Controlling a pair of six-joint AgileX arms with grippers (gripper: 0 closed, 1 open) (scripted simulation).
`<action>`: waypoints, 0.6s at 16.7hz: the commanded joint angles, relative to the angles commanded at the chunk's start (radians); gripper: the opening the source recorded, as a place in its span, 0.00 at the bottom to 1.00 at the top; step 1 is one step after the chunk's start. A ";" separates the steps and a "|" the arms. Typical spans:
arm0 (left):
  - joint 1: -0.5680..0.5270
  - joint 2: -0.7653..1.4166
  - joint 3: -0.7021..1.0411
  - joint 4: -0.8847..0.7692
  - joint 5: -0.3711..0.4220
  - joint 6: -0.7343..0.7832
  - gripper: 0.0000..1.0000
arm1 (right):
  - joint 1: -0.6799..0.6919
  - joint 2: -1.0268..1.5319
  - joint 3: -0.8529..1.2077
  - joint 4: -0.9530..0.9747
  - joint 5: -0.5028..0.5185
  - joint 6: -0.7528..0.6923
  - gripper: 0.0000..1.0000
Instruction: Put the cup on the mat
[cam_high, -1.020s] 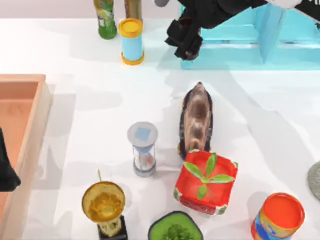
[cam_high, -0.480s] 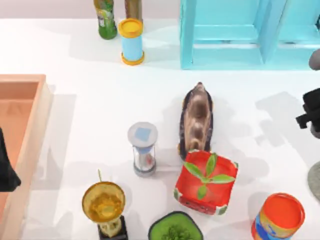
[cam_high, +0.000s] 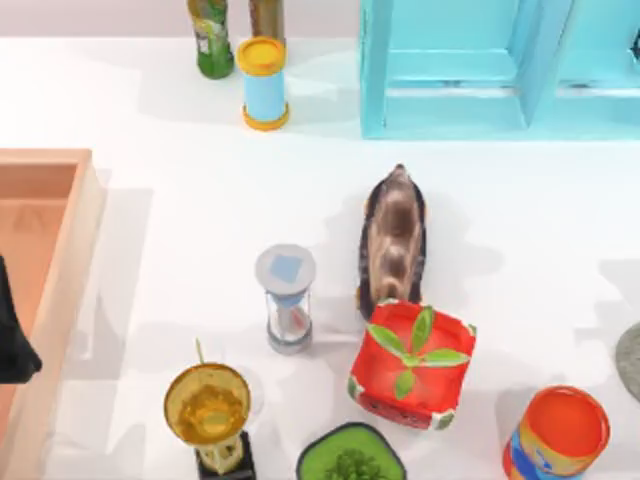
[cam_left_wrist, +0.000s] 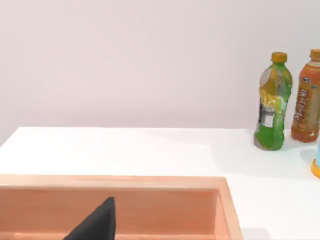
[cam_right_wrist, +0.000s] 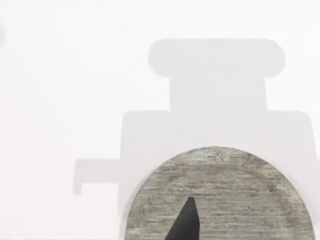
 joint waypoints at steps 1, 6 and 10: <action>0.000 0.000 0.000 0.000 0.000 0.000 1.00 | -0.002 -0.003 -0.003 0.001 0.000 0.002 0.00; 0.000 0.000 0.000 0.000 0.000 0.000 1.00 | 0.003 0.003 -0.003 0.000 -0.001 0.003 0.00; 0.000 0.000 0.000 0.000 0.000 0.000 1.00 | 0.002 0.068 -0.024 0.081 0.000 0.004 0.00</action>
